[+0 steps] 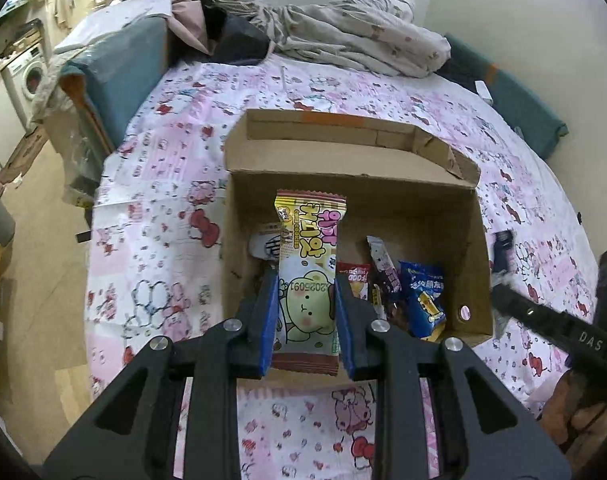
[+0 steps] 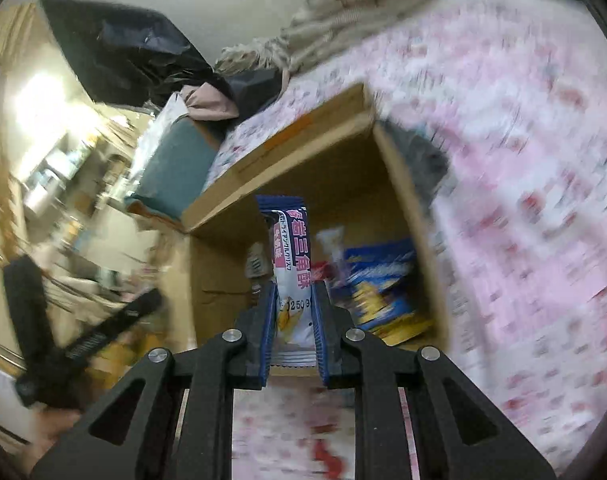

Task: Organize snacks

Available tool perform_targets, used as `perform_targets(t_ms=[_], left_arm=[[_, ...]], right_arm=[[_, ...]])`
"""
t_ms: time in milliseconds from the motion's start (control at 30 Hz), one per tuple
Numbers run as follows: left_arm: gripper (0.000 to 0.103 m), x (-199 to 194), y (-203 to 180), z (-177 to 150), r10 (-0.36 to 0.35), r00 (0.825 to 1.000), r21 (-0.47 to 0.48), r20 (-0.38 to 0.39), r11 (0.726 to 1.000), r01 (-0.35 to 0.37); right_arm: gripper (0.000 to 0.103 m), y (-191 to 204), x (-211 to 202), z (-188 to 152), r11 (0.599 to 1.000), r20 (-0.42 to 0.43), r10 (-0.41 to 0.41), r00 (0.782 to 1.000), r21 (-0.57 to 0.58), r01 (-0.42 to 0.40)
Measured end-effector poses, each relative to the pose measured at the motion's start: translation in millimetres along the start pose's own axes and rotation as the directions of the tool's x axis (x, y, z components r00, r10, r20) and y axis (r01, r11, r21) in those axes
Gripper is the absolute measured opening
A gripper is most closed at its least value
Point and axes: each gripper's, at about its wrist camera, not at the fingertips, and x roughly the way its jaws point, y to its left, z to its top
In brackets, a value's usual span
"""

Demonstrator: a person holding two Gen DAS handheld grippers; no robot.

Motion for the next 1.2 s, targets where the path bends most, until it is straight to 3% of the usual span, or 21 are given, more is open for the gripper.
perform_targets(t_ms=[300,367,400,433,467,500,533,700,833,1000,1100,1200], left_arm=[[0.023,41.3,5.6,-12.2,-0.012,0.998,-0.024,-0.056,1.000,0.011],[0.024,45.6,7.9,-14.0,-0.028,0.998,-0.039,-0.059,0.999,0.026],[0.027,47.0,8.1,-15.2,-0.033,0.997,-0.042,-0.067,0.999,0.030],[0.039,47.7,7.2,-16.0,-0.035,0.996,-0.040,-0.079,0.999,0.032],[0.049,47.9,4.8,-17.1,-0.027,0.995,-0.029,-0.094,0.999,0.025],[0.070,45.6,2.5,-18.1,-0.011,0.995,-0.020,-0.095,1.000,0.009],[0.082,40.2,1.0,-18.8,0.001,0.997,-0.014,-0.076,1.000,-0.002],[0.085,16.7,-3.0,-17.9,0.049,0.999,0.020,-0.024,0.999,-0.048],[0.085,-16.1,1.1,-21.6,0.087,0.994,0.024,0.072,0.996,-0.089],[0.085,-50.0,9.2,-48.2,0.051,0.995,0.022,0.081,0.998,-0.053],[0.086,-80.1,6.8,-75.5,0.093,0.982,0.065,0.167,0.992,-0.105],[0.099,-100.1,8.0,-95.9,0.102,0.975,0.062,0.199,0.991,-0.116]], right_arm=[[0.023,3.0,31.2,-0.9,1.000,-0.061,0.004,0.998,0.001,-0.004],[0.035,1.1,35.9,-1.2,1.000,-0.085,0.006,0.996,0.019,-0.004],[0.062,-0.5,36.4,-1.7,0.999,-0.095,0.009,0.995,0.038,-0.006],[0.085,-1.4,35.3,-1.4,0.999,-0.096,0.010,0.995,0.049,-0.005],[0.087,-1.6,31.4,-1.7,0.999,-0.086,0.010,0.996,0.054,-0.005],[0.087,-0.8,26.3,-1.1,0.999,-0.070,0.011,0.998,0.044,-0.008],[0.087,-1.1,22.5,-0.8,0.999,-0.057,0.011,0.998,0.038,-0.009],[0.088,-2.8,0.1,1.0,0.998,0.014,0.023,1.000,0.064,-0.024],[0.103,16.8,-30.7,-6.9,0.997,0.125,-0.071,0.990,-0.031,0.076],[0.103,37.9,-60.9,-43.7,0.970,0.170,-0.160,0.972,-0.154,0.187],[0.103,45.9,-75.6,-60.9,0.953,0.204,-0.191,0.960,-0.197,0.231],[0.103,53.0,-88.2,-82.9,0.938,0.228,-0.233,0.945,-0.204,0.281]])
